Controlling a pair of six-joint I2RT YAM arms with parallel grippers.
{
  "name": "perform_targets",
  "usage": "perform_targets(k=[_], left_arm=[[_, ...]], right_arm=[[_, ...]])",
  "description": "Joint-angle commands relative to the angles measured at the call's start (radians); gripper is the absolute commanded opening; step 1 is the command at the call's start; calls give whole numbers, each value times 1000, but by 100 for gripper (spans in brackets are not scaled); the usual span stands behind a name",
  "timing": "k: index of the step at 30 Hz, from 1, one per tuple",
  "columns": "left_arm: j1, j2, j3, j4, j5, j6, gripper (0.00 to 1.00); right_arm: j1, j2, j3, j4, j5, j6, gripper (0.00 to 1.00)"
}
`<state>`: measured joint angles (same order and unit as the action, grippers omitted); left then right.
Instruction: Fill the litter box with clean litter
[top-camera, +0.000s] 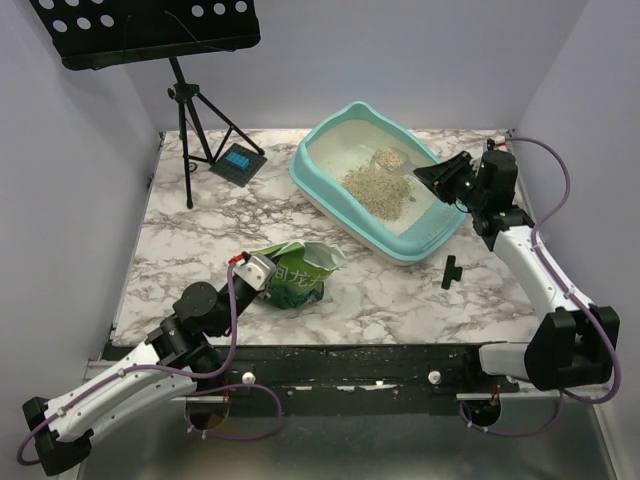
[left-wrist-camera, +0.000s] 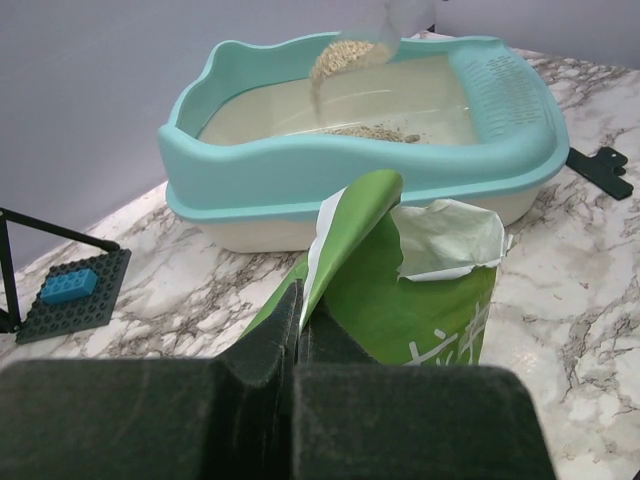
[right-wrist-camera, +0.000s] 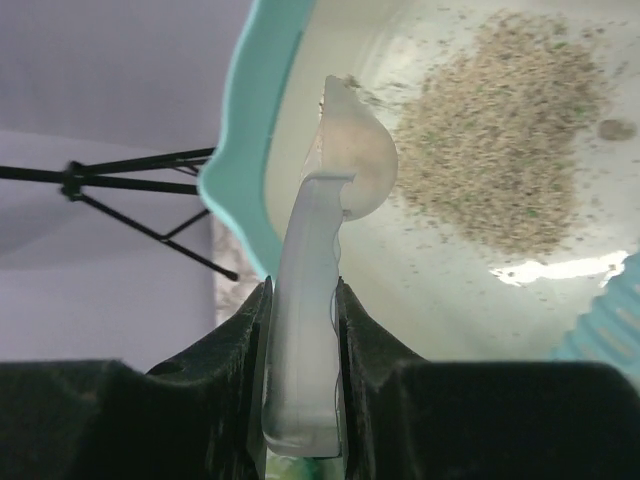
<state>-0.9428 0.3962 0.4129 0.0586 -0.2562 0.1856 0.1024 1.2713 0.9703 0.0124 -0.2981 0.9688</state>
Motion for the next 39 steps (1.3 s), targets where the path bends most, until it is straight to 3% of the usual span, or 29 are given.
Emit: perform_targets(k=[1, 11, 22, 24, 30, 39], left_arm=[[-5, -11, 46, 53, -32, -8, 0], [-5, 9, 52, 38, -43, -8, 0], [-5, 35, 50, 37, -49, 0, 0], [-5, 36, 52, 35, -46, 2, 0], [-5, 46, 52, 33, -48, 8, 0], [-5, 69, 52, 30, -58, 14, 0]], right_arm=[[-6, 68, 108, -254, 76, -270, 0], [20, 253, 511, -777, 160, -686, 0], [284, 329, 899, -1157, 606, -795, 0], [330, 280, 904, -1148, 562, -800, 1], [364, 59, 748, -1033, 150, -808, 0], [365, -134, 597, -999, -217, -828, 0]])
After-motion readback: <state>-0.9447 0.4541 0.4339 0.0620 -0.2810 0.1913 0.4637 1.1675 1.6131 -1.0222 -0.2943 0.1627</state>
